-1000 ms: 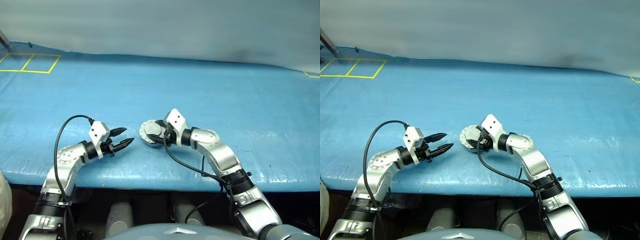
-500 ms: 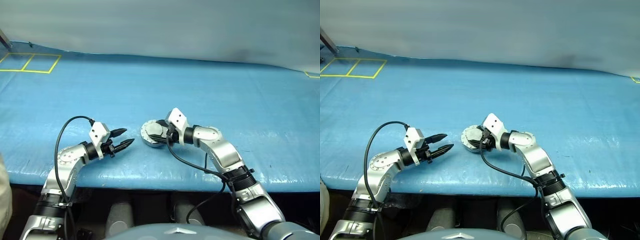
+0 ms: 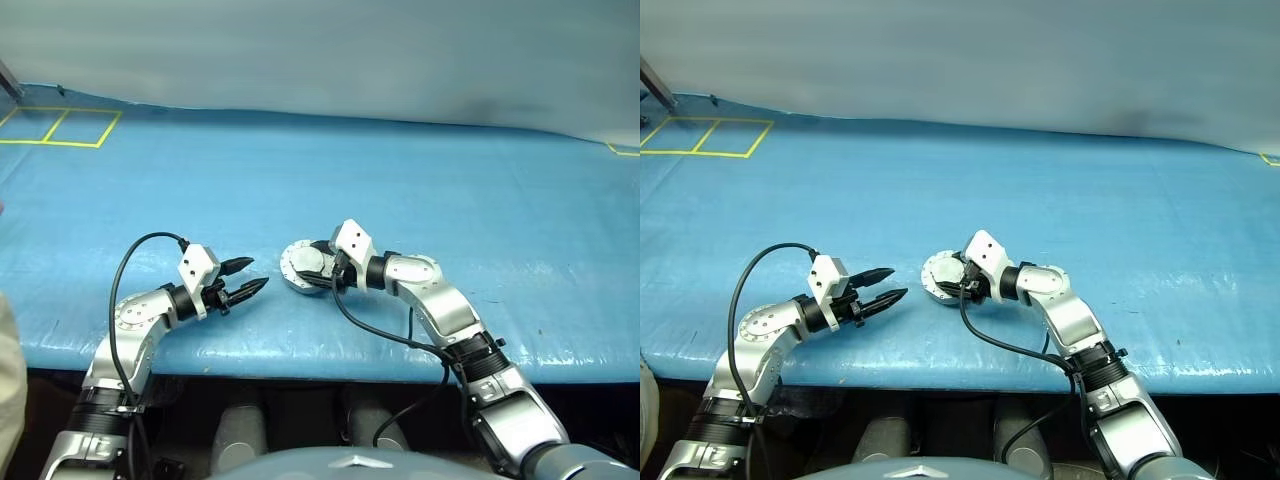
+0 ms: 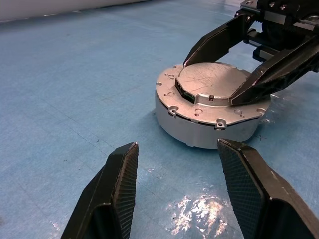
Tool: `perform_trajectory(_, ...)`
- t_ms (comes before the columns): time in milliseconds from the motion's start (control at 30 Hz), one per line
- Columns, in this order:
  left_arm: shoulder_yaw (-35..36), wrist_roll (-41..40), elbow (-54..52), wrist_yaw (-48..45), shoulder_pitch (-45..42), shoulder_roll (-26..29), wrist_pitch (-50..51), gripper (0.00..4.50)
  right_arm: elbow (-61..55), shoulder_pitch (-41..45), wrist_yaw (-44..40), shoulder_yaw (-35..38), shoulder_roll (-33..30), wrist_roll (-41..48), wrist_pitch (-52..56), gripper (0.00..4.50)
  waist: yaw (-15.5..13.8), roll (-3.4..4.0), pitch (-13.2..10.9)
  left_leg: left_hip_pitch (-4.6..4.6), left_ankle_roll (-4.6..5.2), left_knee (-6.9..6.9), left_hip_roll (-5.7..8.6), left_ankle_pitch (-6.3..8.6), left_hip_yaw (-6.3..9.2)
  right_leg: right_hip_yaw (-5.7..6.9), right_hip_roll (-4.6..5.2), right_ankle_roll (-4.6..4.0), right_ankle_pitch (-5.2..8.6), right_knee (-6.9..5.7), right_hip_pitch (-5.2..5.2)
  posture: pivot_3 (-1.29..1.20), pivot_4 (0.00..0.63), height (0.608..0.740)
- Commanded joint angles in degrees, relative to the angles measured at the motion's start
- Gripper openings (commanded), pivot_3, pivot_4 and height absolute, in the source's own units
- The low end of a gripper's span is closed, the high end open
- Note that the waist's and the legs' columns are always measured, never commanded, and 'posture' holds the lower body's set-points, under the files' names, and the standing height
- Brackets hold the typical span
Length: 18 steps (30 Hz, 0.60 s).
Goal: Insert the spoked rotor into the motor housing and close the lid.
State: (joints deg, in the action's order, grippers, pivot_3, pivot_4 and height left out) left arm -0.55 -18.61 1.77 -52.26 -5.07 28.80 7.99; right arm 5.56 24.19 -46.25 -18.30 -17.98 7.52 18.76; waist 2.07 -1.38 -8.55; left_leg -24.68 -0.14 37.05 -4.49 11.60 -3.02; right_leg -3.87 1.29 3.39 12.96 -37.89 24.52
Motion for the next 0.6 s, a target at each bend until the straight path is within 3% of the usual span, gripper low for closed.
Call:
perform_trajectory(33, 0.4, -0.3, -1.5, 0.1, -0.1, -0.2, -0.7, 2.74, 2.3, -0.6, -0.5, -1.3, -0.8, -1.8, 0.6, 2.99, 0.0, 0.00, 0.0, 0.00, 0.00, 0.01, 0.00, 0.00, 0.00, 0.00, 0.00, 0.00, 0.00, 0.00, 0.00, 0.00, 0.150, 0.740)
perform_trajectory(600, 0.0, -0.3, -1.7, 0.0, -0.1, -0.5, -0.3, 2.74, 5.9, 2.9, 1.6, -0.2, -1.2, -4.0, -1.1, 2.99, 0.0, 0.00, 0.0, 0.08, 0.00, 0.08, -0.01, -0.01, 0.00, 0.00, 0.01, -0.05, -0.05, -0.04, -0.02, 0.00, 0.150, 0.740)
